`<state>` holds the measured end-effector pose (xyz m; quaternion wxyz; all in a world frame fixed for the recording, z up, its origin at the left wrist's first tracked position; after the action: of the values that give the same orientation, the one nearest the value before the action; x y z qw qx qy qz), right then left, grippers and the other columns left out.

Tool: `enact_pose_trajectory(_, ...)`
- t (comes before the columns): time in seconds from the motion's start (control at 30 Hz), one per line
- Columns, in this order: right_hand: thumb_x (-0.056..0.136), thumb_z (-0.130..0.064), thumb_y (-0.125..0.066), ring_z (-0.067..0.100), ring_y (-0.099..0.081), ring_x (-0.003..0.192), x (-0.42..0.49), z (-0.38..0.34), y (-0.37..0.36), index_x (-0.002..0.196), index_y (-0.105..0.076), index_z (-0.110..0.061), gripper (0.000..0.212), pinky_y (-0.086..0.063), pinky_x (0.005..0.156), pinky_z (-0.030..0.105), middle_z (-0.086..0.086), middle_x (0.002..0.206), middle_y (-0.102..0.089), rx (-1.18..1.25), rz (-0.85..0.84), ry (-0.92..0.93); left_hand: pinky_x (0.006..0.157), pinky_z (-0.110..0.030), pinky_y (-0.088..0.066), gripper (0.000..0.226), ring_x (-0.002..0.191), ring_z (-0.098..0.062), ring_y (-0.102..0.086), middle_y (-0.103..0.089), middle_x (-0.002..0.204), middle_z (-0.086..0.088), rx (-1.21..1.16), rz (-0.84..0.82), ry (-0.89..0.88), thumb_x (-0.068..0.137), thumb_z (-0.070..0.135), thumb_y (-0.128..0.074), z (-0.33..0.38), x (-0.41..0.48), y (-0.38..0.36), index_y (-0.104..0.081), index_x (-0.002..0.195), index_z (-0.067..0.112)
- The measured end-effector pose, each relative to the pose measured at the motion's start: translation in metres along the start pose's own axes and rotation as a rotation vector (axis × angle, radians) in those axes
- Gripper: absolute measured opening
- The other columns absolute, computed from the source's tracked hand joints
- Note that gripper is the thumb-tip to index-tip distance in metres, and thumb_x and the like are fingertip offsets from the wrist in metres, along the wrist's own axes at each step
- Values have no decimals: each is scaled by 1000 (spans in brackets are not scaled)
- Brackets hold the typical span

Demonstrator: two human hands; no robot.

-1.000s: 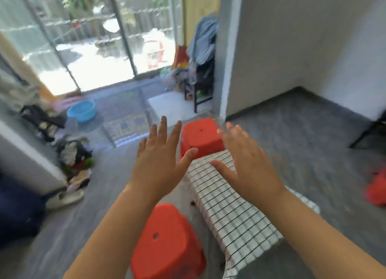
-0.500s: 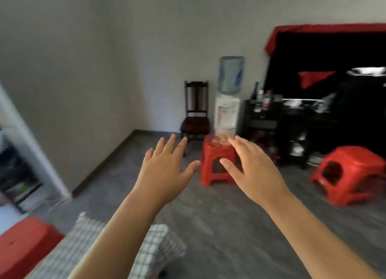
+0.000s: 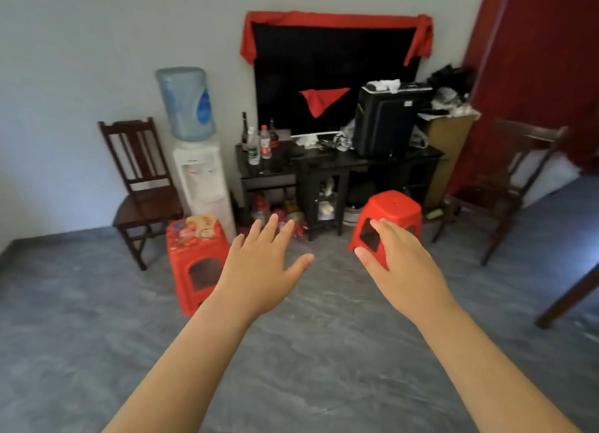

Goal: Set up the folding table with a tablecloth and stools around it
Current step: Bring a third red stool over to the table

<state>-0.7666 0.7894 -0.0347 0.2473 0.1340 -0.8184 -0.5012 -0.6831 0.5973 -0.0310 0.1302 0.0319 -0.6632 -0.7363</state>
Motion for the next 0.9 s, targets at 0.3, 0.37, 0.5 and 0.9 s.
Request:
enact_pose_trajectory(0.3, 94, -46, -50, 19, -29, 141, 162, 124, -43, 148, -30, -15, 65, -26, 112, 32, 2, 153, -34, -69, -11, -199, 116, -42, -15, 74, 147, -23, -4, -2, 160, -1, -89, -75, -46, 91, 65, -18, 24, 216, -89, -5, 152, 26)
enact_pose_trajectory(0.37, 94, -47, -49, 19, -26, 142, 194, 157, -47, 149, -29, -16, 66, -24, 113, 34, 3, 155, -32, -63, -3, -265, 116, -42, -16, 76, 147, -22, -5, -3, 160, -1, -141, -86, -42, 89, 67, -19, 33, 266, -107, -6, 152, 26)
enact_pose_trajectory(0.5, 92, -48, -49, 19, -24, 143, 239, 224, -48, 149, -29, -15, 69, -22, 115, 34, 4, 155, -30, -66, 5, -369, 114, -44, -18, 78, 146, -24, -5, -2, 160, -4, -182, -138, -59, 90, 67, -21, 74, 354, -143, -5, 152, 23)
enact_pose_trajectory(0.9, 94, -53, -45, 16, -18, 146, 417, 480, -36, 151, -21, -18, 71, -19, 117, 34, 2, 158, -23, -51, -20, -472, 114, -47, -19, 79, 146, -26, -4, 8, 160, -6, -170, -152, -96, 91, 65, -26, 242, 615, -236, -4, 152, 20)
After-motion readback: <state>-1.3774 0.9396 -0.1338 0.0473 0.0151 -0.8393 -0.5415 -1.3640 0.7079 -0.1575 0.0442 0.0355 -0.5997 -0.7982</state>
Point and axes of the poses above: each hand's wrist, its own x-axis towards the middle knuckle, its own y-axis out of the back of the hand, z = x × y, the point moved 5 cm from there along x, towards the middle knuckle
